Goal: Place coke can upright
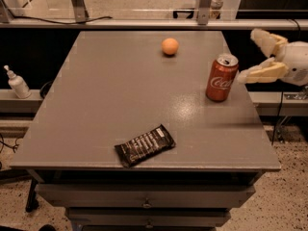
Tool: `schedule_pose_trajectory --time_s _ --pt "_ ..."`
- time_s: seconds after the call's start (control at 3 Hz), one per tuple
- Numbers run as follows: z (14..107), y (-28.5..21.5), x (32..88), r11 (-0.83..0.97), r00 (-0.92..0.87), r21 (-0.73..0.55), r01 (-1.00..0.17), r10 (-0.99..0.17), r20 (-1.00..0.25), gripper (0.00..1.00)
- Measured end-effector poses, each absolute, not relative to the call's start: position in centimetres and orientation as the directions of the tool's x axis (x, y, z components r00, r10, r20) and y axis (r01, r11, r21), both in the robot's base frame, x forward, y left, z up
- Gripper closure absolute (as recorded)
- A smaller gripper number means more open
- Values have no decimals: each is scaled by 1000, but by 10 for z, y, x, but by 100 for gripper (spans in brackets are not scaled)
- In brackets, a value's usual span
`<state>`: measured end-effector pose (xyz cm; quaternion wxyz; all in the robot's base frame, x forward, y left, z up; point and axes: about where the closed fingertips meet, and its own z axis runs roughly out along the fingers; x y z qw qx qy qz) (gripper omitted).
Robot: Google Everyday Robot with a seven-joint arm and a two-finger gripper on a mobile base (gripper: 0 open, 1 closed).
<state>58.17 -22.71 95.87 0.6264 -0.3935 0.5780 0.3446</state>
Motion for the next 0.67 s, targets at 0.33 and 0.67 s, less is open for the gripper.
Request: schedule_pose_trajectory --time_s 0.33,0.67 --pt "1012 -242 576 457 183 -224 -861 -134 -974 0" --pt "1017 -245 576 462 191 -228 -857 -127 -973 0"
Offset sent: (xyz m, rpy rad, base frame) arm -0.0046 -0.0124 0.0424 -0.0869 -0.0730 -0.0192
